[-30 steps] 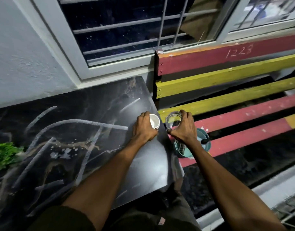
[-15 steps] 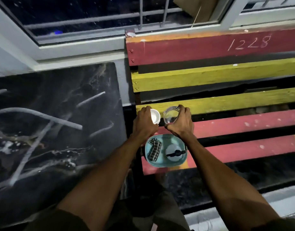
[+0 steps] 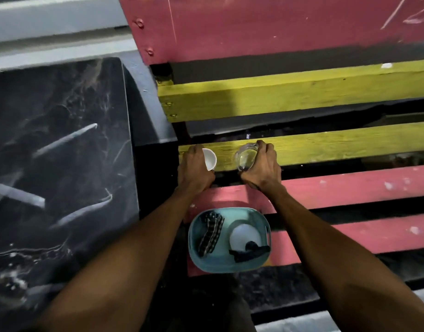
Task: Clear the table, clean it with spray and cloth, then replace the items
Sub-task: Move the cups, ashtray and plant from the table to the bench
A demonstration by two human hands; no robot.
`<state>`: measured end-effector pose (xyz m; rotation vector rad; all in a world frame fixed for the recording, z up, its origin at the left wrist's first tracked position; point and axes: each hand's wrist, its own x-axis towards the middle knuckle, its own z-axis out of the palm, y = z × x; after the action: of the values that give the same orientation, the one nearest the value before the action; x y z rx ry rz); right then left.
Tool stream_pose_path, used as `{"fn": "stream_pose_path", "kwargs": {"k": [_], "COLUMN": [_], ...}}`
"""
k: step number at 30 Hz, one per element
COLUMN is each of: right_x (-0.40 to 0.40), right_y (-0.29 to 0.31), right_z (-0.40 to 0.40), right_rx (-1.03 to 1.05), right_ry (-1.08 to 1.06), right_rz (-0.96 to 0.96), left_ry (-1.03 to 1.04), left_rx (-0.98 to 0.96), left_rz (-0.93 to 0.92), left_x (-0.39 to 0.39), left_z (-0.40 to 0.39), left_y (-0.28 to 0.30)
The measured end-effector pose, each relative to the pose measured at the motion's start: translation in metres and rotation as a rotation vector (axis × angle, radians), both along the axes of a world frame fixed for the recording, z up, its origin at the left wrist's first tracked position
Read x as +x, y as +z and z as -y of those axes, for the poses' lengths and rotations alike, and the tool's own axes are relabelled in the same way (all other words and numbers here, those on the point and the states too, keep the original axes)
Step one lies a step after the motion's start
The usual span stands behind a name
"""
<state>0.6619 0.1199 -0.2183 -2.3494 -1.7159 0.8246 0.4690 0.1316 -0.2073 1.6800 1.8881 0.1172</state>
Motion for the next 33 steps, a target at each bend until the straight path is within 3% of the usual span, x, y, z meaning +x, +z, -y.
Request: {"fn": "stream_pose_path", "kwargs": {"k": [10, 33], "right_x": [0.016, -0.002], "right_y": [-0.055, -0.083], "right_z": [-0.028, -0.040], "right_rx": [-0.056, -0.069], "right_ry": [0.043, 0.152], "right_rz": [0.018, 0.071], "left_ry": [0.031, -0.039], "left_rx": [0.002, -0.028], "left_rz": [-0.020, -0.073], "left_x": [0.016, 0.014], "left_z": [-0.031, -0.048], "left_y": [-0.058, -0.085]}}
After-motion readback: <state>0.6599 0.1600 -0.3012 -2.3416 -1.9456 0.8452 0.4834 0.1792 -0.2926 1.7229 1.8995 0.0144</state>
